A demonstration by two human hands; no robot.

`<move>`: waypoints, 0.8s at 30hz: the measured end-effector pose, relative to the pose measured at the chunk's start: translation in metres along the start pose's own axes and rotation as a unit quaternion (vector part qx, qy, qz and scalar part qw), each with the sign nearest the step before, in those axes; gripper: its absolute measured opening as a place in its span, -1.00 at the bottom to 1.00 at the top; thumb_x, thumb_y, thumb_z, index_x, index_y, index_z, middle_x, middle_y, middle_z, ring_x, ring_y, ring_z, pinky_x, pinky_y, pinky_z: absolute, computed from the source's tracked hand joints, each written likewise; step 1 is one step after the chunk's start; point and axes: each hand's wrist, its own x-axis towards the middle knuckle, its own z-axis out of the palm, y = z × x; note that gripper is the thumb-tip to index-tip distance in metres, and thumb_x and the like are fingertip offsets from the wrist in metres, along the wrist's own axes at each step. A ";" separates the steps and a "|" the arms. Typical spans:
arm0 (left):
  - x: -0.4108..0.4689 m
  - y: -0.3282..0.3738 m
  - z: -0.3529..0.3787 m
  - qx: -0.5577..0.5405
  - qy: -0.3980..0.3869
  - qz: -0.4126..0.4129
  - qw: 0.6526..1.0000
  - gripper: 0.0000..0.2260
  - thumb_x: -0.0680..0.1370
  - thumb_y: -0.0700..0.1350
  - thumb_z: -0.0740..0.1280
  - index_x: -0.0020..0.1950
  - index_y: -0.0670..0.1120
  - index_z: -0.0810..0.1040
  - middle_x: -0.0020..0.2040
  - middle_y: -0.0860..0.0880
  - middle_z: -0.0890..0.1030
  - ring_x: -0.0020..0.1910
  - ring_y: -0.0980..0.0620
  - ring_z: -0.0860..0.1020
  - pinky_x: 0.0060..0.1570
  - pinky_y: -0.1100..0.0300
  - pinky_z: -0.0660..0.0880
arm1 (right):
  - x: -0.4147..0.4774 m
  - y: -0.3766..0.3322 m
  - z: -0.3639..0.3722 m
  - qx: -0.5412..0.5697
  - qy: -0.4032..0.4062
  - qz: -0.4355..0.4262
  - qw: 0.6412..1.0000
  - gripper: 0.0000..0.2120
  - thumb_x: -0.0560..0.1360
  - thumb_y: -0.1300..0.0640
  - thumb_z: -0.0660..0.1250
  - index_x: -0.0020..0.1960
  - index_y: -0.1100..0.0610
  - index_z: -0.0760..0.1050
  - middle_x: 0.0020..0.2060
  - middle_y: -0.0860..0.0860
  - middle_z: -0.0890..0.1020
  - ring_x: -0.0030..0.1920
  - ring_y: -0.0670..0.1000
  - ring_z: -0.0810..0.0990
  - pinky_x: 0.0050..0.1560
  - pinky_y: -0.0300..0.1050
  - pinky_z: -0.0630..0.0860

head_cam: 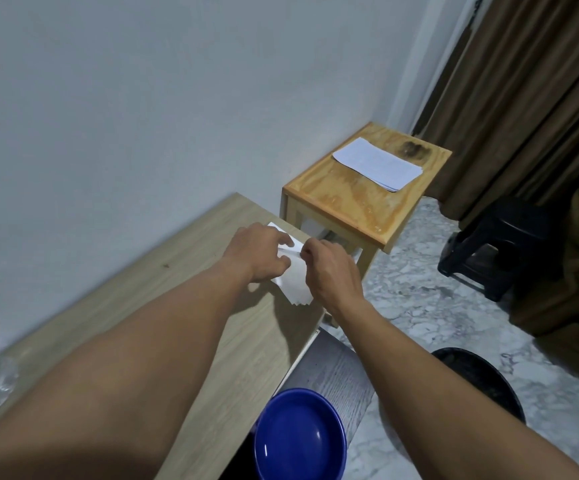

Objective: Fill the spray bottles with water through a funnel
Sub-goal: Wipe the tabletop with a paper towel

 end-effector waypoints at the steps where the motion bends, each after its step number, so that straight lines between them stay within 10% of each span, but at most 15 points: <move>1: 0.001 0.000 0.001 0.005 0.007 0.007 1.000 -0.68 0.52 0.08 0.28 0.25 0.14 0.60 0.18 0.04 0.64 0.20 -0.06 0.52 0.15 0.04 0.42 | -0.001 0.000 0.001 0.005 0.001 0.000 1.000 -0.89 0.66 0.17 0.19 0.06 0.11 0.50 -0.07 0.06 0.62 -0.05 0.16 0.52 -0.15 0.06 0.47; 10: 0.004 -0.017 0.000 0.042 0.045 -0.001 0.998 -0.80 0.59 -0.06 0.22 0.07 0.06 0.64 -0.04 0.03 0.67 0.03 -0.08 0.56 -0.15 0.12 0.29 | 0.001 -0.006 -0.010 0.044 0.027 0.023 0.998 -0.83 0.68 0.09 0.11 0.02 0.09 0.44 -0.10 0.07 0.59 -0.11 0.17 0.52 -0.09 0.16 0.52; 24: -0.036 -0.020 -0.110 -0.014 0.166 -0.038 0.985 -0.83 0.61 0.02 0.30 0.04 0.05 0.68 -0.03 0.07 0.71 0.04 -0.05 0.60 0.11 0.00 0.47 | 0.015 -0.041 -0.099 0.012 0.076 -0.048 0.996 -0.90 0.61 0.25 0.14 -0.01 0.13 0.42 -0.15 0.11 0.59 -0.12 0.24 0.51 -0.16 0.11 0.45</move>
